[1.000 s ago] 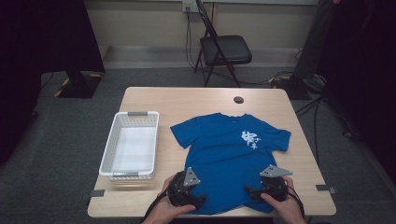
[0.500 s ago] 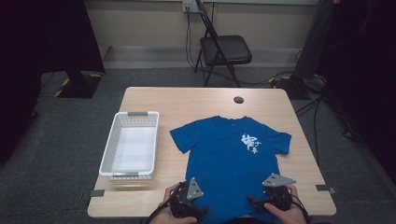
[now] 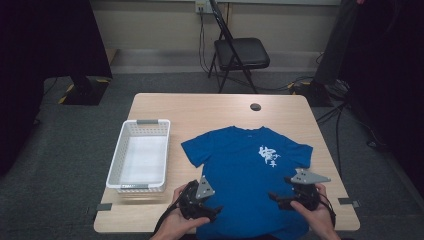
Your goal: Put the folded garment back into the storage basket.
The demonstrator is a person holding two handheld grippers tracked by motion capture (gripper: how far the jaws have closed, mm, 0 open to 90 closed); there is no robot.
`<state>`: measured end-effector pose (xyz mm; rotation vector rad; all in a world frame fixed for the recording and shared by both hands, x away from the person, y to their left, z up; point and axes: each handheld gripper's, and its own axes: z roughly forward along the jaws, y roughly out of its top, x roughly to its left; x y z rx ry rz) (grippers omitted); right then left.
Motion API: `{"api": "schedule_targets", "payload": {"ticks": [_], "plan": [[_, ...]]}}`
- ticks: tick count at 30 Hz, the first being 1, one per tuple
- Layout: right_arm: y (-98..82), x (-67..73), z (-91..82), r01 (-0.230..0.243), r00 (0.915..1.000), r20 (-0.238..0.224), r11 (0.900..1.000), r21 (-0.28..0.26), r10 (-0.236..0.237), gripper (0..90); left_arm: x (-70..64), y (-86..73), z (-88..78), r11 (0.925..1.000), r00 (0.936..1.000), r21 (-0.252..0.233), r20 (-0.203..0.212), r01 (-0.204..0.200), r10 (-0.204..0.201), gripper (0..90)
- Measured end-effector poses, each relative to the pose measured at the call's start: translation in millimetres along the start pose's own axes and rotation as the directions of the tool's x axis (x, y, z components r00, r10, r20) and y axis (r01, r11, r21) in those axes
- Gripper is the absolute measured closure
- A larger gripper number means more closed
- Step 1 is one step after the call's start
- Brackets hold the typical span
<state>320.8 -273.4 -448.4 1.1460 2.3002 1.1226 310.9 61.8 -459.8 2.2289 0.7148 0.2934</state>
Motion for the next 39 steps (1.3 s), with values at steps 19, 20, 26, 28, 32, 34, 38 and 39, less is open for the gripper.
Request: {"api": "schedule_targets", "payload": {"ticks": [19, 20, 26, 28, 32, 34, 38, 39], "plan": [[8.4, -35.7, 67.4, -0.037, 0.9962, 0.083, 0.992, 0.120, 0.027, 16.8, 23.0, 13.4, 53.9, 0.9986, 0.9991, 0.039, -0.025, 0.035, -0.034, 23.3], [7.1, -33.4, 66.2, -0.016, 0.9958, 0.092, 0.991, 0.131, 0.004, 16.7, 21.0, 12.0, 53.0, 0.9989, 0.9993, 0.034, -0.021, 0.031, -0.030, 22.9], [-2.6, -27.1, 54.1, -0.003, 0.9970, 0.077, 0.991, 0.135, -0.008, 16.6, 11.6, 6.4, 47.7, 0.9995, 0.9999, 0.030, 0.006, 0.011, -0.011, 22.8], [-5.3, -25.3, 50.6, -0.003, 0.9973, 0.073, 0.991, 0.137, -0.007, 16.5, 8.2, 5.3, 46.2, 0.9994, 0.9999, 0.033, 0.015, 0.007, -0.007, 22.8], [-11.8, -19.0, 42.6, 0.003, 0.9977, 0.067, 0.990, 0.139, -0.012, 16.4, 0.4, -0.1, 41.0, 0.9995, 0.9997, 0.029, 0.024, -0.010, 0.009, 22.8], [-15.6, -16.7, 38.2, 0.015, 0.9983, 0.053, 0.990, 0.139, -0.023, 16.4, -4.5, -2.4, 37.8, 0.9994, 0.9994, 0.034, 0.033, -0.012, 0.011, 22.8], [-21.3, -12.9, 31.7, 0.020, 0.9986, 0.046, 0.991, 0.135, -0.026, 16.4, -12.8, -3.8, 33.0, 0.9980, 0.9988, 0.059, 0.046, -0.023, 0.020, 22.8], [-22.3, -11.2, 30.3, 0.021, 0.9985, 0.047, 0.990, 0.137, -0.028, 16.4, -14.9, -4.9, 31.6, 0.9977, 0.9984, 0.061, 0.049, -0.030, 0.027, 22.8]]}}
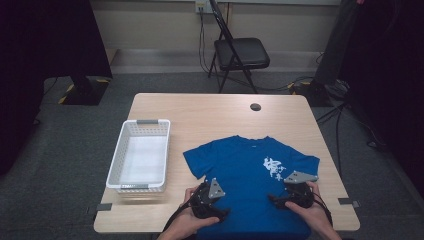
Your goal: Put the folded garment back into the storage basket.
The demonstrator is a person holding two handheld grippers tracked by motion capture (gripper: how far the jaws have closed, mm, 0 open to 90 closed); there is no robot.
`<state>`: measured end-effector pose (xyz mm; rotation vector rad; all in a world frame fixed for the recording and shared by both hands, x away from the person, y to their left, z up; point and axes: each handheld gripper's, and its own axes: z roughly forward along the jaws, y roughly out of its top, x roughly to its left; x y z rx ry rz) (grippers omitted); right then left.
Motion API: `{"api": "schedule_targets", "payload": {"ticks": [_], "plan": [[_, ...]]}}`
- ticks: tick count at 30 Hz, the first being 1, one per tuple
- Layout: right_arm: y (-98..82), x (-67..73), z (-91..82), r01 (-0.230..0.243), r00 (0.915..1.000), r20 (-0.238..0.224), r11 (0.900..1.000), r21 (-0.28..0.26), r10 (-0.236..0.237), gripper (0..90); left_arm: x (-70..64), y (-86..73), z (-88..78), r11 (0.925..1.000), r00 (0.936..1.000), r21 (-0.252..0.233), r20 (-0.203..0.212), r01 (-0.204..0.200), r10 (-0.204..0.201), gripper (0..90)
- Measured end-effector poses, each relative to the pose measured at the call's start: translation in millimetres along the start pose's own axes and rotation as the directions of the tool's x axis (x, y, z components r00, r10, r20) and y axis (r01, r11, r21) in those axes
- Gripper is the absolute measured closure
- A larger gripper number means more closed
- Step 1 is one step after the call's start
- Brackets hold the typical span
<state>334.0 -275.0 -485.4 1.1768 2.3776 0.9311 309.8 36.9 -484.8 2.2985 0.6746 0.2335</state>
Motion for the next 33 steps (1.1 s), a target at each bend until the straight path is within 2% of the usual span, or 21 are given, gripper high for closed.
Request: {"api": "schedule_targets", "payload": {"ticks": [6, 9, 11, 14, 16, 18, 20, 23, 26, 30, 33], "plan": [[-9.8, 13.3, -12.1, 0.020, 0.9996, -0.021, 1.000, 0.022, -0.020, 16.4, -12.7, -11.7, -12.5, 0.9999, 0.9999, 0.012, 0.013, -0.005, 0.005, 22.8], [-11.1, 18.5, -15.6, 0.018, 0.9996, -0.022, 0.999, 0.034, -0.017, 16.7, -17.5, -15.7, -17.3, 0.9992, 0.9988, 0.015, 0.035, -0.036, 0.035, 23.5], [-8.0, 18.6, -16.4, 0.006, 1.0000, -0.004, 1.000, -0.004, -0.006, 17.1, -17.4, -14.7, -17.0, 0.9975, 0.9969, -0.007, 0.036, -0.070, 0.070, 24.5], [7.7, 13.9, -16.7, -0.042, 0.9991, -0.004, 0.994, -0.099, 0.042, 16.2, -8.5, -3.8, -14.1, 0.9983, 0.9992, -0.049, 0.024, -0.031, 0.032, 23.4], [18.9, 11.6, -10.7, -0.043, 0.9990, -0.017, 0.992, -0.122, 0.042, 13.3, -1.3, 4.4, -11.8, 0.9970, 0.9999, -0.076, 0.000, -0.017, 0.017, 23.6], [27.3, 9.0, 0.6, -0.028, 0.9994, -0.025, 0.993, -0.116, 0.025, 13.5, 5.8, 10.7, -7.5, 0.9975, 0.9999, -0.071, -0.011, 0.000, -0.001, 22.8], [31.9, 7.2, 13.3, -0.004, 1.0000, 0.005, 0.995, -0.097, 0.005, 14.1, 11.6, 15.0, -2.0, 0.9981, 0.9995, -0.061, -0.030, 0.010, -0.011, 22.7], [33.6, 5.2, 25.3, 0.001, 0.9999, 0.014, 0.998, -0.063, 0.000, 14.2, 15.4, 13.3, 5.4, 0.9981, 0.9992, -0.054, -0.024, 0.029, -0.031, 22.7], [30.8, 3.9, 28.9, 0.006, 0.9998, 0.020, 0.999, -0.042, -0.005, 14.3, 11.1, 8.2, 8.8, 0.9996, 0.9997, -0.025, -0.021, 0.010, -0.010, 25.9], [27.3, 3.0, 28.9, 0.004, 0.9998, 0.022, 1.000, -0.029, -0.003, 14.3, 7.2, 5.3, 7.9, 0.9994, 0.9998, -0.032, -0.016, 0.012, -0.012, 24.6], [24.9, 3.6, 26.7, -0.020, 0.9992, 0.033, 1.000, -0.021, 0.021, 14.3, 6.0, 4.5, 6.1, 0.9998, 1.0000, -0.022, -0.005, 0.001, -0.001, 24.6]]}}
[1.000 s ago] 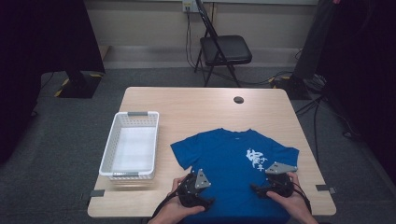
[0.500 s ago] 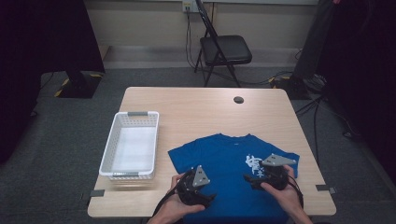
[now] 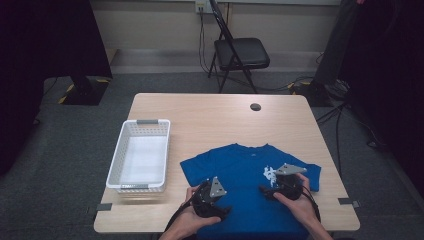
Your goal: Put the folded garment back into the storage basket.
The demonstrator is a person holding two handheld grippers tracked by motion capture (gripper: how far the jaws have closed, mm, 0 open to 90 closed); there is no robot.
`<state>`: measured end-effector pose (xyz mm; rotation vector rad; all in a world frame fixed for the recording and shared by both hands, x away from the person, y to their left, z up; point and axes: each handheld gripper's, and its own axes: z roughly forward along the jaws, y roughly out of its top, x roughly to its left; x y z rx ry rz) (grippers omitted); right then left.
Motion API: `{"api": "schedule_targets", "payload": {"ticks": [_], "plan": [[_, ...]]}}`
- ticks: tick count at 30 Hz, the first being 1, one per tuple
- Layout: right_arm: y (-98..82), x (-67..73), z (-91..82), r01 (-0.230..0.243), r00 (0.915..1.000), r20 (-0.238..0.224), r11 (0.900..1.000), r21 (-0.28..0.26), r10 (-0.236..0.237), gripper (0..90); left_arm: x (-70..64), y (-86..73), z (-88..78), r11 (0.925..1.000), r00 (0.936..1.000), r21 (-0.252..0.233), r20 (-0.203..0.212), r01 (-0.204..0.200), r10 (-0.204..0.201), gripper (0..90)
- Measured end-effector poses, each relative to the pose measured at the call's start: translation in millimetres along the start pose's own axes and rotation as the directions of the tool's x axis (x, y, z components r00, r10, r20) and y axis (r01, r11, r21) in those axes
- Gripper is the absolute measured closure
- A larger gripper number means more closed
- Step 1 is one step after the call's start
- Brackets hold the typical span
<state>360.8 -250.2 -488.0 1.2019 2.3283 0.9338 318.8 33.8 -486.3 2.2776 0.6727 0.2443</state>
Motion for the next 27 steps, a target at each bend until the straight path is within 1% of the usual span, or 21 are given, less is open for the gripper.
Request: {"api": "schedule_targets", "payload": {"ticks": [2, 3, 7, 10, 11, 12, 13, 16, 17, 18, 19, 20, 22, 23, 24, 25, 27], "plan": [[-3.5, 1.8, -2.4, -0.008, 0.9999, 0.006, 1.000, -0.008, 0.008, 14.3, -1.6, -1.7, -0.8, 1.0000, 1.0000, -0.007, -0.002, -0.002, 0.002, 24.7], [-5.4, 2.5, -3.6, -0.008, 0.9999, 0.007, 1.000, -0.014, 0.009, 14.3, -2.7, -2.7, -0.8, 0.9999, 1.0000, -0.015, 0.001, 0.003, -0.003, 24.7], [-10.7, 4.4, -8.2, -0.002, 1.0000, -0.001, 1.000, -0.019, 0.002, 14.4, -8.3, -4.8, -2.5, 0.9999, 1.0000, -0.016, -0.001, 0.003, -0.003, 24.7], [-13.8, 8.0, -10.9, -0.020, 0.9996, 0.017, 1.000, -0.023, 0.021, 14.4, -16.9, -5.3, -4.7, 1.0000, 1.0000, -0.002, 0.004, -0.002, 0.002, 24.7], [-14.7, 9.1, -11.6, -0.022, 0.9996, 0.018, 0.999, -0.024, 0.022, 14.3, -19.3, -5.1, -5.0, 1.0000, 1.0000, 0.002, 0.000, 0.003, -0.003, 24.6], [-15.4, 9.7, -12.2, -0.020, 0.9996, 0.018, 0.999, -0.026, 0.020, 14.3, -20.5, -4.6, -5.5, 0.9999, 1.0000, 0.010, 0.001, -0.001, 0.001, 24.6], [-16.0, 10.5, -13.0, -0.022, 0.9996, 0.017, 0.999, -0.023, 0.022, 14.4, -22.0, -4.3, -6.0, 0.9999, 1.0000, 0.015, 0.006, 0.000, 0.000, 24.6], [-19.1, 13.1, -16.8, -0.017, 0.9998, 0.013, 1.000, -0.018, 0.017, 14.3, -24.8, -3.7, -8.9, 0.9988, 0.9994, 0.043, 0.029, -0.021, 0.020, 24.8], [-20.8, 14.3, -18.2, -0.017, 0.9998, 0.013, 1.000, -0.022, 0.017, 14.3, -25.7, -4.5, -10.0, 0.9988, 0.9990, 0.043, 0.039, -0.023, 0.021, 25.7], [-22.2, 15.3, -19.1, -0.018, 0.9997, 0.014, 1.000, -0.025, 0.018, 14.4, -25.1, -5.2, -11.6, 0.9986, 0.9985, 0.044, 0.047, -0.031, 0.029, 26.4], [-22.7, 16.4, -20.0, -0.020, 0.9997, 0.015, 1.000, -0.022, 0.020, 14.4, -23.8, -5.9, -13.7, 0.9989, 0.9986, 0.042, 0.051, -0.020, 0.018, 27.8], [-22.6, 16.8, -20.6, -0.018, 0.9997, 0.017, 1.000, -0.017, 0.019, 14.4, -21.2, -6.1, -15.7, 0.9996, 0.9984, 0.028, 0.056, -0.005, 0.003, 28.1], [-22.5, 18.0, -21.2, -0.028, 0.9993, 0.026, 1.000, -0.012, 0.028, 14.2, -16.3, -5.3, -21.8, 0.9997, 0.9995, 0.002, 0.021, 0.023, -0.023, 25.9], [-22.3, 18.5, -21.1, -0.032, 0.9991, 0.027, 0.999, -0.012, 0.032, 14.1, -12.5, -4.7, -25.5, 0.9991, 0.9990, -0.013, 0.020, 0.040, -0.040, 25.2], [-21.9, 18.3, -21.1, -0.030, 0.9992, 0.026, 1.000, -0.009, 0.030, 14.0, -8.5, -4.2, -29.0, 0.9976, 0.9981, -0.034, 0.016, 0.060, -0.059, 24.9], [-21.6, 18.1, -21.0, -0.030, 0.9992, 0.025, 1.000, -0.006, 0.030, 13.9, -3.9, -4.1, -33.3, 0.9970, 0.9981, -0.049, -0.009, 0.061, -0.061, 24.9], [-20.4, 16.9, -21.2, -0.022, 0.9997, 0.012, 1.000, 0.003, 0.022, 13.6, 7.1, -5.8, -41.7, 0.9929, 0.9954, -0.081, -0.033, 0.087, -0.090, 24.3]]}}
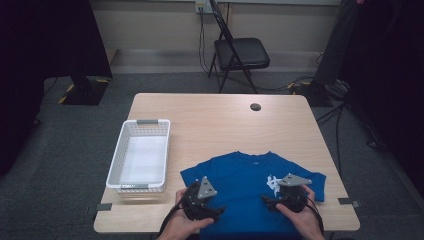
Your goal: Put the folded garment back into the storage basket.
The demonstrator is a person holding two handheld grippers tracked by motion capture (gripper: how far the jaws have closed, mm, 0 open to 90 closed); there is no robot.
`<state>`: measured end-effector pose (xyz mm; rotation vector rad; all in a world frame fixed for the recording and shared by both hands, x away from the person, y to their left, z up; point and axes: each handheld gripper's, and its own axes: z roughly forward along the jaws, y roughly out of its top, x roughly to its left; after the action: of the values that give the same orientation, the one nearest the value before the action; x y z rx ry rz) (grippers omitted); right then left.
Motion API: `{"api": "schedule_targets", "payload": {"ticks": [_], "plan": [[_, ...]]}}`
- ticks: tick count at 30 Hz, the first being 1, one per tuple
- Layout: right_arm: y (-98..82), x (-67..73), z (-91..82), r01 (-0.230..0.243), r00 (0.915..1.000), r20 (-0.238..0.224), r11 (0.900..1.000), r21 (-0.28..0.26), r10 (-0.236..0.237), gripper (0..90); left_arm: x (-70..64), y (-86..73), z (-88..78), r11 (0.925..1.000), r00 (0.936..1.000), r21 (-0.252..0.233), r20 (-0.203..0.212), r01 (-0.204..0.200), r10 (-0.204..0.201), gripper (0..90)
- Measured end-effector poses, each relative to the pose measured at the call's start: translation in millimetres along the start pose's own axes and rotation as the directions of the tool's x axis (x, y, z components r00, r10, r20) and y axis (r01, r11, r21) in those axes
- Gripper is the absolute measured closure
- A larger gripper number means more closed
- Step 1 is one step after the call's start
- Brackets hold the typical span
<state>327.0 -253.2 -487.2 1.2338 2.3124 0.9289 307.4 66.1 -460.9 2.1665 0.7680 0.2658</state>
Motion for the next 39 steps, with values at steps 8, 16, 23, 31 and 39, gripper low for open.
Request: {"api": "schedule_targets", "payload": {"ticks": [8, 16, 23, 31, 39], "plan": [[3.1, -9.3, -4.7, 0.000, 0.9994, 0.036, 1.000, -0.017, 0.000, 15.4, 39.1, -9.7, -15.1, 0.9928, 0.9890, -0.039, -0.092, 0.113, -0.116, 26.5], [1.6, -18.4, -1.6, -0.032, 0.9986, 0.043, 0.999, 0.012, 0.032, 17.4, 59.2, -17.6, -7.6, 0.9879, 0.9737, 0.005, -0.170, 0.155, -0.152, 34.4], [0.9, -18.9, -1.3, -0.036, 0.9986, 0.038, 0.999, 0.008, 0.035, 17.3, 58.1, -17.4, -1.2, 0.9903, 0.9687, 0.061, -0.224, 0.125, -0.108, 41.2], [0.7, -19.3, -1.3, -0.033, 0.9988, 0.036, 0.999, 0.007, 0.033, 17.3, 58.3, -17.7, 3.5, 0.9883, 0.9716, 0.096, -0.216, 0.119, -0.096, 47.3], [0.5, -19.1, -1.3, -0.033, 0.9988, 0.037, 0.999, 0.006, 0.033, 17.2, 52.4, -17.4, 5.1, 0.9923, 0.9788, 0.086, -0.192, 0.089, -0.071, 61.6]]}}
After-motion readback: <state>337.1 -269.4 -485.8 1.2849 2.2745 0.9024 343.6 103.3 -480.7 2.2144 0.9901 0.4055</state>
